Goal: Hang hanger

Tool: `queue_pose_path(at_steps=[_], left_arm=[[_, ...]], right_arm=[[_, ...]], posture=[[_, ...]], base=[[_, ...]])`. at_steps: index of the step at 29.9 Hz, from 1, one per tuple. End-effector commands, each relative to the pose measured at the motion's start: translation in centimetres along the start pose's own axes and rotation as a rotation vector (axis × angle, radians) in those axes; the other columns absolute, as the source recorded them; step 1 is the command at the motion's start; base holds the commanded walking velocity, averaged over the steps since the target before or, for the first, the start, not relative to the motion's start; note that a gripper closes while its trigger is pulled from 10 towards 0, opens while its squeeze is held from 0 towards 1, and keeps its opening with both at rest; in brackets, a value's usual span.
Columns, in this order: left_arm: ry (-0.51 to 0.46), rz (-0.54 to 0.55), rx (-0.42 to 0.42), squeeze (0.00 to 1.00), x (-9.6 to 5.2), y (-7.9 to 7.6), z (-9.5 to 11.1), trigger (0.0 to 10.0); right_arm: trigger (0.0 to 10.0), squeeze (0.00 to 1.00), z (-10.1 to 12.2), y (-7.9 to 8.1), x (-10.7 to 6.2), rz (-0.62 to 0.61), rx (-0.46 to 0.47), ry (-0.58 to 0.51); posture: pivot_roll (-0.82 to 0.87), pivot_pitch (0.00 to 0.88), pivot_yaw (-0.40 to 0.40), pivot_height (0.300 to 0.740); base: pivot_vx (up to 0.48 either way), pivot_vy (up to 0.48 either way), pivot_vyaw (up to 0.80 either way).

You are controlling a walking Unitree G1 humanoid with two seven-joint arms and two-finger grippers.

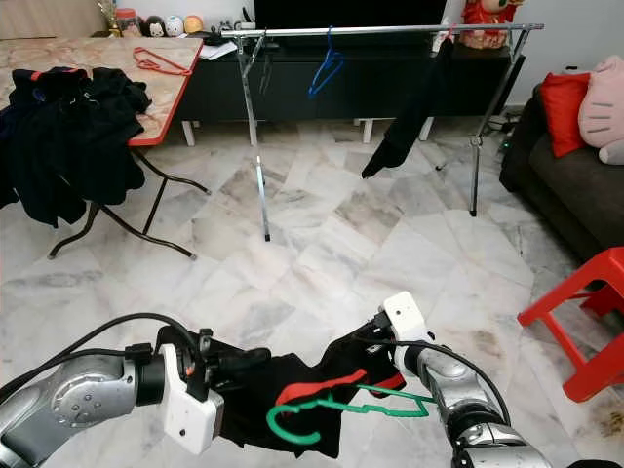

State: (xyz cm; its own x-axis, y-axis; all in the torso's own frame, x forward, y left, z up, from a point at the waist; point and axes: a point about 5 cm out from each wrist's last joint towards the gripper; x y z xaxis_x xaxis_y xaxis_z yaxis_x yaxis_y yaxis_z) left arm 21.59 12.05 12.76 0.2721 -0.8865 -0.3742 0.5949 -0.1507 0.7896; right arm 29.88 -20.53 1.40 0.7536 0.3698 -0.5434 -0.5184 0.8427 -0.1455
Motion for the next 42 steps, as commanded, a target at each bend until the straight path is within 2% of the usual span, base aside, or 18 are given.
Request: queue_pose_path(at_steps=[1, 7, 10, 14, 18, 23, 28, 34, 38, 42], left_arm=[[0.003, -0.034, 0.026, 0.00, 0.0, -0.1, 0.0, 10.0], [0.035, -0.068, 0.016, 0.00, 0.2, -0.8, -0.6, 10.0], [0.048, -0.060, 0.002, 0.00, 0.4, -0.9, -0.9, 10.0], [0.064, -0.042, -0.008, 0.00, 0.3, -0.8, -1.1, 10.0], [0.075, -0.016, -0.020, 0.00, 0.1, -0.5, -1.4, 10.0], [0.080, -0.012, -0.031, 0.00, 0.0, -0.5, -1.6, 10.0], [0.085, -0.036, -0.037, 0.00, -0.2, -1.0, -1.7, 10.0], [0.128, -0.198, -0.018, 0.00, -0.9, -2.9, -2.4, 10.0], [0.140, -0.270, -0.016, 0.00, -1.1, -4.0, -2.7, 10.0], [0.141, -0.271, -0.019, 0.00, -1.1, -4.0, -2.7, 10.0]], right_arm=[[10.0, 1.00, 0.5, -0.1, 0.1, 0.003, -0.006, -0.012], [10.0, 1.00, 1.2, -0.1, 0.4, 0.022, -0.001, -0.032], [10.0, 1.00, 1.3, 0.3, 0.5, 0.096, -0.023, -0.013], [10.0, 1.00, 0.7, 0.9, 0.4, 0.173, -0.056, 0.046], [10.0, 1.00, -1.2, 1.9, 0.1, 0.264, -0.144, 0.180], [10.0, 1.00, -2.7, 2.9, -0.1, 0.313, -0.150, 0.254], [10.0, 1.00, -4.1, 3.5, -0.4, 0.311, -0.142, 0.316], [10.0, 1.00, -4.0, 3.4, -0.3, 0.269, -0.139, 0.307], [10.0, 1.00, -2.5, 2.4, 0.3, 0.165, -0.143, 0.241], [10.0, 1.00, -1.4, 1.9, 0.6, 0.107, -0.143, 0.178]], posture=[[0.03, 0.000, -0.042, 0.716], [0.02, 0.000, -0.038, 0.716], [0.02, 0.000, -0.035, 0.716], [0.02, 0.000, -0.036, 0.716], [0.02, 0.000, -0.037, 0.716], [0.02, 0.000, -0.037, 0.716], [0.02, 0.000, -0.036, 0.716], [0.02, 0.000, -0.038, 0.716], [0.02, 0.000, -0.038, 0.716], [0.02, 0.000, -0.038, 0.716]], base=[[0.000, 0.000, 0.00], [0.000, 0.000, 0.00], [0.000, 0.000, 0.00], [0.000, 0.000, 0.00], [0.000, 0.000, 0.00], [0.000, 0.000, 0.00], [0.000, 0.000, 0.00], [0.000, 0.000, 0.00], [0.000, 0.000, 0.00], [0.000, 0.000, 0.00]])
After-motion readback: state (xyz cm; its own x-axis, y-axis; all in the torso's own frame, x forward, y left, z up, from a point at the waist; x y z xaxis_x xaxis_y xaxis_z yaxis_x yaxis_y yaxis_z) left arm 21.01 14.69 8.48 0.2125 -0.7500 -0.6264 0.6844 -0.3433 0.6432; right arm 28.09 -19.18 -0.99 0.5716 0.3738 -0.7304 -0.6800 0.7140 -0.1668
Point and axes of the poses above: a point about 5 cm out from each wrist's last joint towards the gripper, its own x axis pointing out of the wrist towards the gripper, its own z axis along the axis of the wrist's last joint, y = z × x, and after that the axes turned 9 degrees about -x, right-handed
